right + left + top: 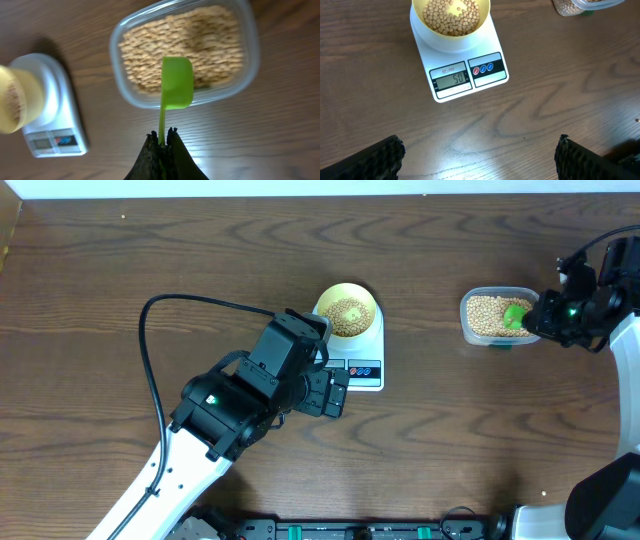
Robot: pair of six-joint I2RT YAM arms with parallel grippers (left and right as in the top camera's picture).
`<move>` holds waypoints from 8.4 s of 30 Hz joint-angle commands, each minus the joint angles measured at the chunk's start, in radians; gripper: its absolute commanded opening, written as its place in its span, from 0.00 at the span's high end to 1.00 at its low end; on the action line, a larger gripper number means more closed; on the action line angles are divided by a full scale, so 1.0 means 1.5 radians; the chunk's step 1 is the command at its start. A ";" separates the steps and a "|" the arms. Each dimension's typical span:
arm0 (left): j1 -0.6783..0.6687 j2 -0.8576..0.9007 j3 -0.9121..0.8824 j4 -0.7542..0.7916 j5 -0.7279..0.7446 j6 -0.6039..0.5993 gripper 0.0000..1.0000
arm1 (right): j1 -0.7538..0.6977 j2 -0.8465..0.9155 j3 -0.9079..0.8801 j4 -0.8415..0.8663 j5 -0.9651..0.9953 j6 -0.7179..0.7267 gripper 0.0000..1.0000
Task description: Scoop item into bowl and weigh 50g on scale
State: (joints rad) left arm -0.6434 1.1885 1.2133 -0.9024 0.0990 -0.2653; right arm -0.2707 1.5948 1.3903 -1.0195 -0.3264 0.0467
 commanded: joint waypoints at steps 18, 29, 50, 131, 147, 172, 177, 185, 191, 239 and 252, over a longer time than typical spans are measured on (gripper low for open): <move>0.002 0.001 0.010 -0.002 -0.003 0.001 0.02 | 0.172 -0.003 -0.054 0.112 0.339 -0.002 0.99; 0.002 0.001 0.010 -0.002 -0.003 0.001 0.02 | 0.190 -0.003 -0.115 0.160 0.327 0.001 0.99; 0.002 0.001 0.010 -0.002 -0.003 0.001 0.02 | 0.188 -0.003 -0.221 0.254 0.316 0.025 0.99; 0.002 0.001 0.010 -0.002 -0.003 0.001 0.02 | 0.190 -1.054 -0.855 0.441 0.251 0.035 0.01; 0.002 0.001 0.010 -0.002 -0.003 0.001 0.02 | 0.190 -1.054 -0.855 0.441 0.251 0.035 0.01; 0.003 -0.029 0.010 0.020 -0.066 0.001 0.05 | 0.190 -1.054 -0.855 0.441 0.251 0.035 0.01; 0.057 -0.138 0.007 0.048 -0.149 0.001 0.02 | 0.190 -1.054 -0.855 0.441 0.251 0.035 0.01; 0.200 -0.304 -0.040 0.055 -0.112 0.060 0.02 | 0.190 -1.054 -0.855 0.441 0.251 0.035 0.01; 0.317 -0.441 -0.137 0.095 -0.073 0.095 0.02 | 0.190 -1.054 -0.855 0.441 0.251 0.035 0.01; 0.459 -0.791 -0.747 0.402 0.060 0.152 0.02 | 0.190 -1.054 -0.855 0.441 0.251 0.035 0.01; 0.459 -0.791 -0.747 0.402 0.062 0.152 0.02 | 0.190 -1.054 -0.855 0.441 0.251 0.035 0.01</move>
State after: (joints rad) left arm 0.0395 0.0101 0.1173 -0.2985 0.1783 -0.0502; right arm 0.0044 0.0185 0.1108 -0.3592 0.0414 0.0952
